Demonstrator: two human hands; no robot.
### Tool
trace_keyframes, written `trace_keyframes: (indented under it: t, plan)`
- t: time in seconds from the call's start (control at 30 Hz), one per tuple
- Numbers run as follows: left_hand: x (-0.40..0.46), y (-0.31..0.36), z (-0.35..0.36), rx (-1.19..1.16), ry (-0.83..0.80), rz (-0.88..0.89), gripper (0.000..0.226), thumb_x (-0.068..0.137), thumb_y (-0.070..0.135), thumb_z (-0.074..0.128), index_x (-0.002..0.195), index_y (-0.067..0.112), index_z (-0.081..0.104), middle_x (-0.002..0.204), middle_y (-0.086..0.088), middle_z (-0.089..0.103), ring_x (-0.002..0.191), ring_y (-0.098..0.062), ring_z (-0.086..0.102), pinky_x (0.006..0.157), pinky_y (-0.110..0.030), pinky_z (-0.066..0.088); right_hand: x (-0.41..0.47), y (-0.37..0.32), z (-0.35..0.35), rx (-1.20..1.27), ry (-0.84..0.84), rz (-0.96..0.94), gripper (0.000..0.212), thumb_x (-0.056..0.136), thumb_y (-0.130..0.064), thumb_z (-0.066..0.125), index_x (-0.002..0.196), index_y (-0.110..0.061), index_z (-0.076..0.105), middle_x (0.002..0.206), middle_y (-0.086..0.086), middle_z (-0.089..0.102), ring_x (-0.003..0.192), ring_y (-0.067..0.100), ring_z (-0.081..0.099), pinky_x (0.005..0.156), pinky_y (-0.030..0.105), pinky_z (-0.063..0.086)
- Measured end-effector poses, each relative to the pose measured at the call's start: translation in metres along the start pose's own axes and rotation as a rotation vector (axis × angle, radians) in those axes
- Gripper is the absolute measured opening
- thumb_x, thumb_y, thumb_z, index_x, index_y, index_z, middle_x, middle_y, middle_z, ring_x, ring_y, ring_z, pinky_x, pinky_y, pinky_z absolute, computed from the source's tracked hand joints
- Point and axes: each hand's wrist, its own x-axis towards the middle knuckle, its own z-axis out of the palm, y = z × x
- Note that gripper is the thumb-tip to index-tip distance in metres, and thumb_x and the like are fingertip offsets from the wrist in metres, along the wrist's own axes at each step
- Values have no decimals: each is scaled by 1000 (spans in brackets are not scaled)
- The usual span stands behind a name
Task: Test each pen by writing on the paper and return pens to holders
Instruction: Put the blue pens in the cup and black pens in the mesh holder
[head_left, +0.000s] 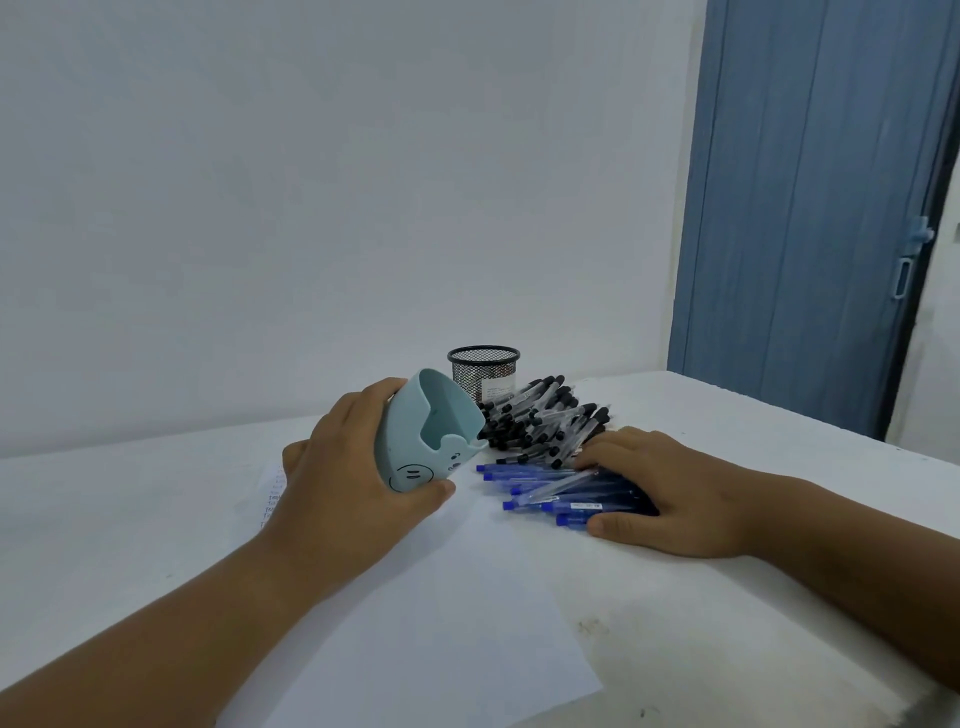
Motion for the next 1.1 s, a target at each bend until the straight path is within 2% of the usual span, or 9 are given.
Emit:
trace_keyframes:
  t: [0.17, 0.37, 0.43, 0.53, 0.6, 0.77, 0.9, 1.0, 1.1]
  plan:
    - [-1, 1, 0, 2, 0, -4, 77, 66, 43, 88, 129, 45, 43, 121, 25, 51, 108, -1, 47, 98, -29, 25, 2, -1, -1, -75, -47, -2, 72, 91, -77, 38, 148, -34, 34, 127, -14, 46, 114, 7, 46, 102, 28, 39]
    - [0, 0, -2, -19, 5, -16, 75, 66, 43, 88, 128, 44, 45, 120, 24, 54, 109, -1, 50, 104, -36, 33, 7, -7, -1, -23, -101, -5, 57, 95, -68, 42, 140, -33, 37, 129, -13, 46, 115, 5, 43, 103, 29, 38]
    - [0, 0, -2, -25, 10, -19, 74, 66, 43, 88, 126, 46, 44, 120, 23, 54, 107, -1, 50, 104, -37, 34, 7, -9, -3, -36, -123, -4, 56, 96, -65, 43, 141, -32, 37, 129, -14, 44, 116, 4, 40, 104, 25, 35]
    - [0, 1, -2, -45, 14, -36, 75, 65, 43, 89, 123, 48, 44, 118, 25, 54, 105, 4, 50, 105, -43, 39, 11, -13, -5, -21, -152, 8, 53, 98, -57, 48, 142, -30, 36, 123, -14, 42, 112, 2, 38, 98, 20, 32]
    - [1, 1, -4, -53, 12, -51, 75, 64, 44, 90, 121, 52, 42, 116, 28, 53, 105, 6, 50, 104, -47, 41, 15, -18, -4, -23, -170, 10, 49, 99, -55, 48, 140, -30, 37, 120, -11, 45, 110, 6, 41, 99, 24, 36]
    - [-1, 6, -4, -55, 5, -66, 75, 65, 42, 90, 119, 53, 40, 116, 25, 54, 105, -7, 52, 102, -50, 43, 17, -28, -9, 18, -189, 46, 41, 99, -49, 53, 132, -26, 47, 113, -7, 52, 100, 9, 48, 90, 24, 40]
    - [-2, 7, -5, -72, -1, -80, 75, 64, 45, 91, 119, 54, 40, 117, 24, 55, 106, -7, 53, 101, -52, 43, 20, -33, -18, 77, -228, 113, 31, 95, -49, 60, 114, -25, 55, 102, -7, 58, 88, 10, 55, 79, 28, 47]
    - [-2, 8, -6, -77, -10, -87, 74, 56, 58, 80, 118, 56, 39, 117, 25, 55, 106, -6, 53, 101, -51, 44, 25, -36, -25, 71, -310, 180, 34, 93, -51, 63, 112, -24, 55, 102, -5, 60, 86, 12, 57, 73, 26, 45]
    - [-2, 7, -7, -77, -18, -97, 76, 56, 59, 79, 122, 52, 41, 119, 23, 56, 106, -8, 54, 101, -52, 44, 31, -39, -30, 45, -373, 228, 37, 90, -57, 63, 110, -28, 53, 102, -7, 59, 87, 13, 57, 75, 28, 45]
